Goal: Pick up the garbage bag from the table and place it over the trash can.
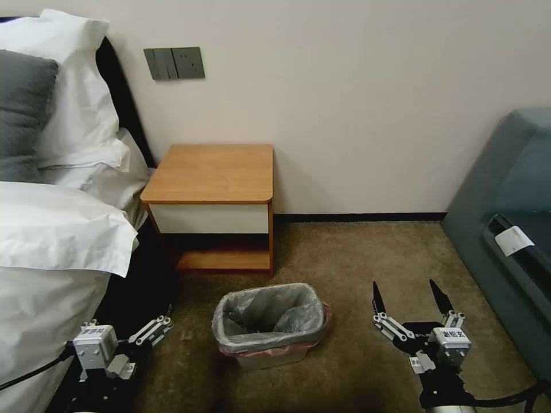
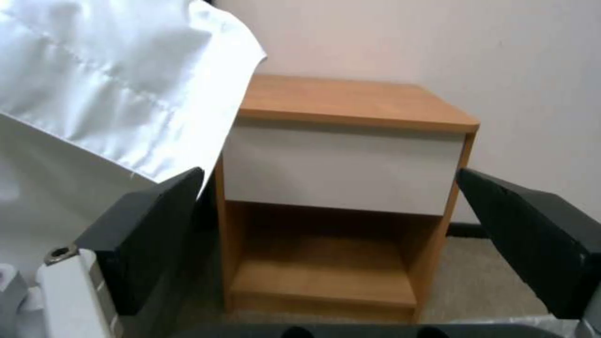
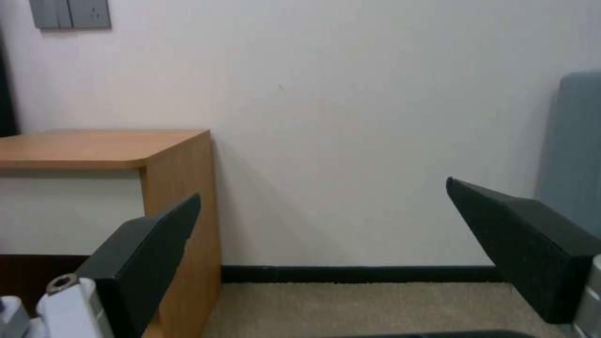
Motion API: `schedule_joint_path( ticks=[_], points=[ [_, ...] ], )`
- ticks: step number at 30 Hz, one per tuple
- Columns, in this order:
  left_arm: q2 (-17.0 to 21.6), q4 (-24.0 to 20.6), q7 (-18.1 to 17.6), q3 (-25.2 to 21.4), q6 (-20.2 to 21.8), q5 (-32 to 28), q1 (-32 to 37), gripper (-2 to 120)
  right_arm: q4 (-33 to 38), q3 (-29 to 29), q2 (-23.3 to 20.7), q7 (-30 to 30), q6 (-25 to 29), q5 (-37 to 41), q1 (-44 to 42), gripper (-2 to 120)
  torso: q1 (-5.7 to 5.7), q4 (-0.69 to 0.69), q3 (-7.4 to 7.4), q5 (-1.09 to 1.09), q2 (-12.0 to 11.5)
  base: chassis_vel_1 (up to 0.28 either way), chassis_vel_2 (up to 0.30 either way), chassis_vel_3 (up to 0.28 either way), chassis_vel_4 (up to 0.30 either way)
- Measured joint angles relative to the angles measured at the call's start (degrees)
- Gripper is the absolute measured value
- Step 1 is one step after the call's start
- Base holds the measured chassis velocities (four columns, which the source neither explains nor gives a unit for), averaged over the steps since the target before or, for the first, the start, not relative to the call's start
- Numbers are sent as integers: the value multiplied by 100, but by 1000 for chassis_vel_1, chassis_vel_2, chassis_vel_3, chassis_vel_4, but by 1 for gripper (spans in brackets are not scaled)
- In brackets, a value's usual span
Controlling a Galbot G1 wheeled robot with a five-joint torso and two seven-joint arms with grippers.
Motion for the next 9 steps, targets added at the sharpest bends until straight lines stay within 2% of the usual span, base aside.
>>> schedule_joint_path(
  ticks=[9],
  points=[
    [5,0,-4,7,14,4,-11,100,-4,-5,-4,8,-13,-4,8,100,0,0,0,0,0,0,0,0,0]
  ],
)
